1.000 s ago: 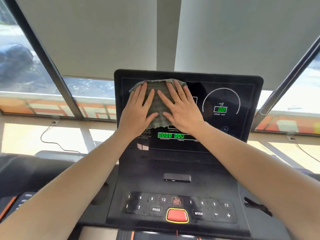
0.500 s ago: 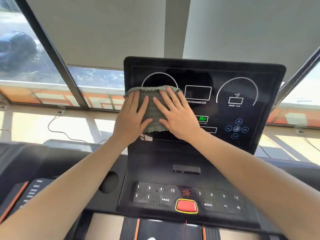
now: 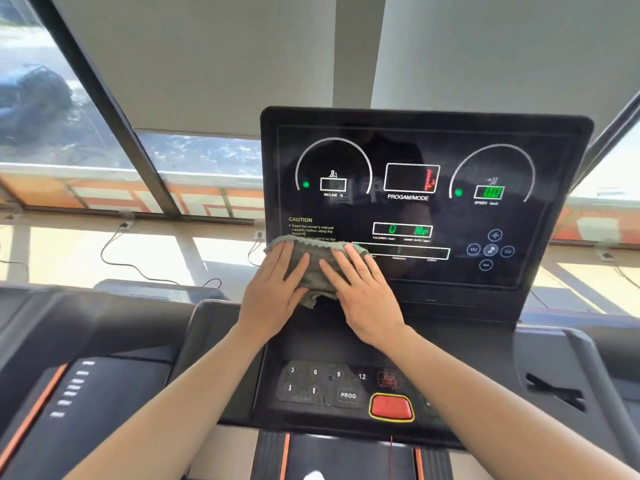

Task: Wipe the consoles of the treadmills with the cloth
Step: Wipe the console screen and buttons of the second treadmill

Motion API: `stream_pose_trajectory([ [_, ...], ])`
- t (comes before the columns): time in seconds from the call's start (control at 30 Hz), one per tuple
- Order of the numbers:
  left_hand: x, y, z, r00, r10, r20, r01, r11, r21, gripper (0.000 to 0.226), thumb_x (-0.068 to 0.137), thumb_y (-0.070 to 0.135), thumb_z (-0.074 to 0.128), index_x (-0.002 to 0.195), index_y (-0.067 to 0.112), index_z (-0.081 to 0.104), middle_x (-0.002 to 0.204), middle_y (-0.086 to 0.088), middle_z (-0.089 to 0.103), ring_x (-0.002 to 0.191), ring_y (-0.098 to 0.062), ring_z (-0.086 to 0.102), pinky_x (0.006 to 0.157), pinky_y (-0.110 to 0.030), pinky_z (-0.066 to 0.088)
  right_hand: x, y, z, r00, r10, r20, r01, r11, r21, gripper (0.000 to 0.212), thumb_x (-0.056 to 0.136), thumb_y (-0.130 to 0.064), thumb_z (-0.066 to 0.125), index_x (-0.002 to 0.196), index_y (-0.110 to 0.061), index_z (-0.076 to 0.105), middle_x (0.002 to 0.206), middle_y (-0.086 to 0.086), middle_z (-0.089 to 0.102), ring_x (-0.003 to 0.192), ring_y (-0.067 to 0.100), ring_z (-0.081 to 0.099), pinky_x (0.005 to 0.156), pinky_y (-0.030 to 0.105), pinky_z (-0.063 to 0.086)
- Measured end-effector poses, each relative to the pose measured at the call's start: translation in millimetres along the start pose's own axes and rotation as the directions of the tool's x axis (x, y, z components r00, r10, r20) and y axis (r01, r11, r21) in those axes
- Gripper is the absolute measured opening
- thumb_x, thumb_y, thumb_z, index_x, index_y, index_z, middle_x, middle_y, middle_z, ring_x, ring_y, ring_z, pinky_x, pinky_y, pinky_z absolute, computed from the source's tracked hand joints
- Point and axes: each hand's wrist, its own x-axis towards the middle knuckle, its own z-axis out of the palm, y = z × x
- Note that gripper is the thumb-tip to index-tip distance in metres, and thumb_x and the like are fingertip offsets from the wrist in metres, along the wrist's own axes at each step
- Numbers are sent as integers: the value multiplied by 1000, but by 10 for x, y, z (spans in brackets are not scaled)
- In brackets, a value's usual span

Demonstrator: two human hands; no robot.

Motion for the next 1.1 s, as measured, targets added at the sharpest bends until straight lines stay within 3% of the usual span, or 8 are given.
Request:
stream_pose_trajectory([
  [0.17,375,-169,-170,1000,28,-15,-28,999,17,63,101,44,53,154,13,39,161,-21,29,146,-41,33,110,-50,44,282,109,-195,997,42,-63,-43,999,-8,76,98,-33,51,160,-20,10,167,10,6,154,28,-5,124,49,11],
  [0.4,1013,-322,-567,993,64,-99,-56,995,82,63,102,45,44,155,12,36,161,-23,29,149,-40,28,116,-42,28,801,406,-621,984,77,-161,-82,996,-22,79,96,-38,54,160,-21,12,167,11,8,154,29,-2,124,50,10],
  [0.53,1352,-360,-745,993,36,-117,-29,998,54,61,104,42,44,156,12,33,162,-23,27,151,-39,24,120,-50,31,1039,621,-857,983,17,-184,-30,997,-71,82,95,-46,55,160,-20,12,166,14,11,154,31,1,124,51,9],
  [0.7,1641,-335,-935,991,33,-127,-32,999,12,72,102,55,46,159,15,28,166,-20,17,154,-35,15,124,-47,22,1211,922,-1126,982,-15,-187,-9,992,-127,84,96,-50,52,160,-20,8,167,12,8,154,30,1,125,48,7],
  [0.87,1658,-186,-863,989,37,-145,-34,999,24,71,101,51,50,158,12,30,165,-22,20,154,-35,15,125,-50,19,1082,959,-1119,979,10,-202,-32,994,-105,84,94,-44,58,160,-18,13,166,12,12,154,30,3,125,48,8],
  [1.1,1212,195,-448,985,55,-165,-55,998,2,64,99,40,62,151,8,43,161,-21,30,151,-36,25,123,-48,26,451,910,-660,987,10,-162,-22,997,-71,88,88,-40,69,159,-17,22,165,12,18,154,31,7,124,49,13],
])
